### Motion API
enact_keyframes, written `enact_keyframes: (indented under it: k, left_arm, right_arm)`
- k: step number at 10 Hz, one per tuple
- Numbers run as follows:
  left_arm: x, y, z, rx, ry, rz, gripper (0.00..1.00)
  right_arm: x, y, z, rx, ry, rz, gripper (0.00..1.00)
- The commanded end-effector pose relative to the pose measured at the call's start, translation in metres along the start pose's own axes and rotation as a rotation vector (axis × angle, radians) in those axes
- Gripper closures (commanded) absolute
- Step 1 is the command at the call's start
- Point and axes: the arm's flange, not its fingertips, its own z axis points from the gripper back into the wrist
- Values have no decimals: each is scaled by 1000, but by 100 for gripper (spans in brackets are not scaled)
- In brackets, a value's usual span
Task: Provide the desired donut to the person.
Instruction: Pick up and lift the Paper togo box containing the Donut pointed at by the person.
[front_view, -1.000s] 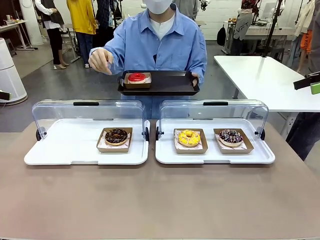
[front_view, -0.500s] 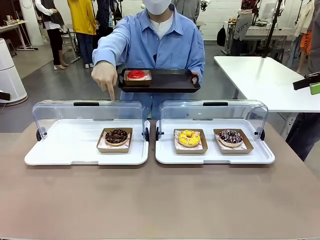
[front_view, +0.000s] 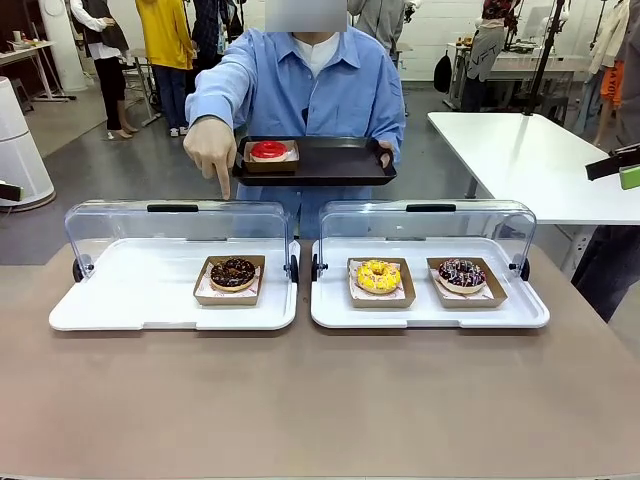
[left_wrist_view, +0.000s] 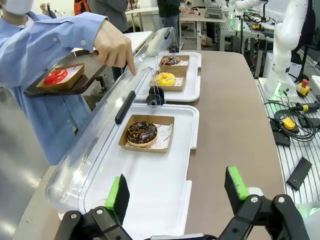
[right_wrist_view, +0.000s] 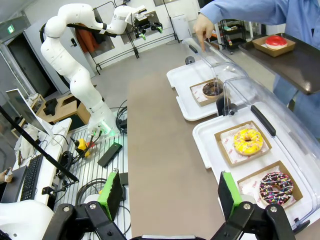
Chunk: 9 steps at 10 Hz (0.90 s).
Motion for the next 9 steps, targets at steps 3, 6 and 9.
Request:
enact_keyframes:
  k: [3, 6, 9]
  left_arm:
    - [-1, -1, 1, 0, -5, 2, 0]
    - [-1, -1, 1, 0, -5, 2, 0]
    - [-1, -1, 1, 0, -5, 2, 0]
  right_arm:
    - [0, 0, -1, 7, -6, 3, 0]
    - [0, 0, -1, 7, -6, 3, 0]
    - [0, 0, -1, 7, -6, 3, 0]
